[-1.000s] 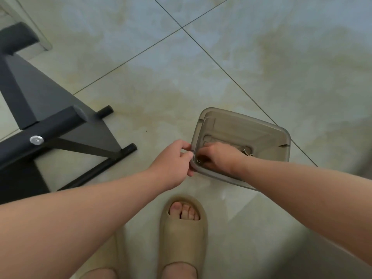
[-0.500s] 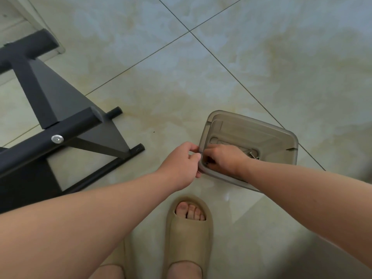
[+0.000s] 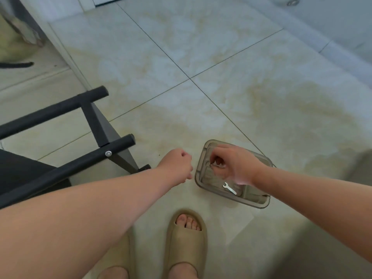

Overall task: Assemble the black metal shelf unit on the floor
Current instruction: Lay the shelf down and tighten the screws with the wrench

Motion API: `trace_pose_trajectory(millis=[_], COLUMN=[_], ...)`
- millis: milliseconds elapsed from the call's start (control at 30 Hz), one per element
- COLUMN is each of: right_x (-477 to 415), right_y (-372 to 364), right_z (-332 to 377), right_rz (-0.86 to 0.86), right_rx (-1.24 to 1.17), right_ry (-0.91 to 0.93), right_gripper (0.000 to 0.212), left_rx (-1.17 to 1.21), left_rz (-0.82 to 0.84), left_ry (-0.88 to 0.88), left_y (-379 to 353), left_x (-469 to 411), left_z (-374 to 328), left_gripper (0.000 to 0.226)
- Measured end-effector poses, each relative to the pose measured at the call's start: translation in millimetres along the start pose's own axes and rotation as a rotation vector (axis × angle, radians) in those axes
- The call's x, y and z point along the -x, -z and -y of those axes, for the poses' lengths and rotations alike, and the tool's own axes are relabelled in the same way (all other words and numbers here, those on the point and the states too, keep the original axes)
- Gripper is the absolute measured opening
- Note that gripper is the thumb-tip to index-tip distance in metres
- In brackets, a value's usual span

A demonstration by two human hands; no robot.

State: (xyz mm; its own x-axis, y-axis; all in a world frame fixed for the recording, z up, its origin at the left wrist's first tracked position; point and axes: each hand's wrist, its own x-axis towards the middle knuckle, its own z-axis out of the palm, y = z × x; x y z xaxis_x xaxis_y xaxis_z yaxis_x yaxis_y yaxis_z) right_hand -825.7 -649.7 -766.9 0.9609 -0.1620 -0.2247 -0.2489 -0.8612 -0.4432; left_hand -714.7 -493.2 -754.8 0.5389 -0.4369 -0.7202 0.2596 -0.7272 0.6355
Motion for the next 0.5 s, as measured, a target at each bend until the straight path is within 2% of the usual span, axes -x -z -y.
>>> trace_pose_trajectory(millis=[133,267,367,500], right_x=[8,16,14,5], right_y=[56,93,104,101], right_z=[59,128,178,229], right_rz=[-0.181,-0.273,-0.308,-0.399], right_rx=[-0.124,-0.185,-0.239,-0.435], right_ry=[0.040,0.137,0.162,0.052], right_gripper=[0.008,0.006,0.010,0.016], left_rx=[0.349,0.642,0.750,0.764], left_rz=[0.060,0.161,0.169,0.074], left_ry=[0.096,0.106,0.067,0.075], left_y=[36,79,107,139], left_x=[45,92,123,154], left_z=[-31,-49,-51,-38], left_gripper=[0.033,0.050,0.050,0.042])
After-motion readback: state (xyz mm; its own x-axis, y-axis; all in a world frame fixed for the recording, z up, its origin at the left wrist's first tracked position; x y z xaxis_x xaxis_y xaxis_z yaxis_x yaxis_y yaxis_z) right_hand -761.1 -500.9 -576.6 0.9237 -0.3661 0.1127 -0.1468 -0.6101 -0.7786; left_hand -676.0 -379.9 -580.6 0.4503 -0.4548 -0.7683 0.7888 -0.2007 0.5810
